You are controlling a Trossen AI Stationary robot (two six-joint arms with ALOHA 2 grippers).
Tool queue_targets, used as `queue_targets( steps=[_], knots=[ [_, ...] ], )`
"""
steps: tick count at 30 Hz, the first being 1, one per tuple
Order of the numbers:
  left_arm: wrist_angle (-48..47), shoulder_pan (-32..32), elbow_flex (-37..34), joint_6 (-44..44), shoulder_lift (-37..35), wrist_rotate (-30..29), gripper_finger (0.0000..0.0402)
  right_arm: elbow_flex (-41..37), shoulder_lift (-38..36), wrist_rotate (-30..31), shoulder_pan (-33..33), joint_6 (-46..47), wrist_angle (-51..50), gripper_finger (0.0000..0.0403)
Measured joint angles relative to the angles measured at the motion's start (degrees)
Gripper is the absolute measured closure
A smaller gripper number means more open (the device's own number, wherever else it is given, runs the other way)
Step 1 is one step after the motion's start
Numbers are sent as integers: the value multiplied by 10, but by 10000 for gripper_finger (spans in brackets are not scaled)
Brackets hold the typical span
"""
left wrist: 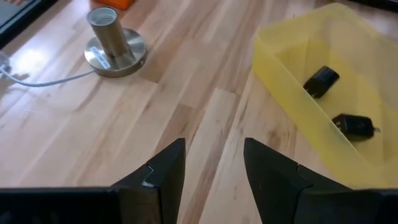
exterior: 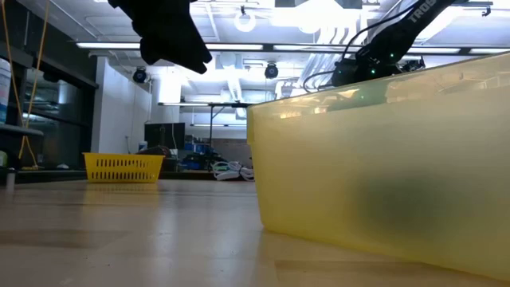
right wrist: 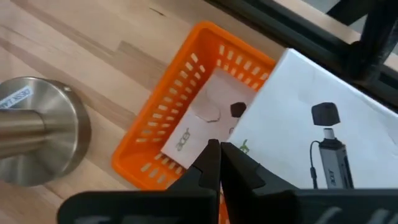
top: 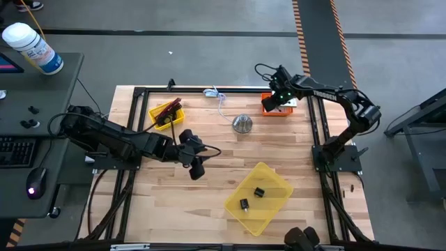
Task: Pick and place items into bin
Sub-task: Put the white card reader box into the orange bin
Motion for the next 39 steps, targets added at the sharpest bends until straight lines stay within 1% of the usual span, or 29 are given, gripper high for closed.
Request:
queue_targets(
  steps=[3, 9, 13, 15, 16, 19, 22, 27, 31, 39],
  knots=[
    [0, 0, 0, -7, 0, -11, 252, 0, -3, -6, -3, -9, 6, 403],
    [-1, 0, 0, -26, 0, -13, 252, 0, -23, -8, 4, -7, 29, 403],
    [-1, 0, 0, -28, 0, -22, 252, 0, -35, 46, 0, -5, 21, 403],
    [-1, 0, 0, -29, 0, -24, 252, 0, -35, 53, -10, -5, 7, 403],
    [-1, 0, 0, -29, 0, -24, 252, 0, -35, 66, -14, -5, -3, 403],
    [-1, 0, 0, -29, 0, -24, 252, 0, -35, 133, -29, 19, -20, 403],
    [-2, 0, 0, -29, 0, -24, 252, 0, -35, 178, -51, 40, -25, 403],
    [-2, 0, 0, -29, 0, -24, 252, 0, -35, 189, -96, 75, -39, 403],
    [-2, 0, 0, -29, 0, -24, 252, 0, -35, 199, -121, 70, -53, 403],
    [-2, 0, 0, -29, 0, -35, 252, 0, -18, 208, -124, 68, -45, 403]
  ],
)
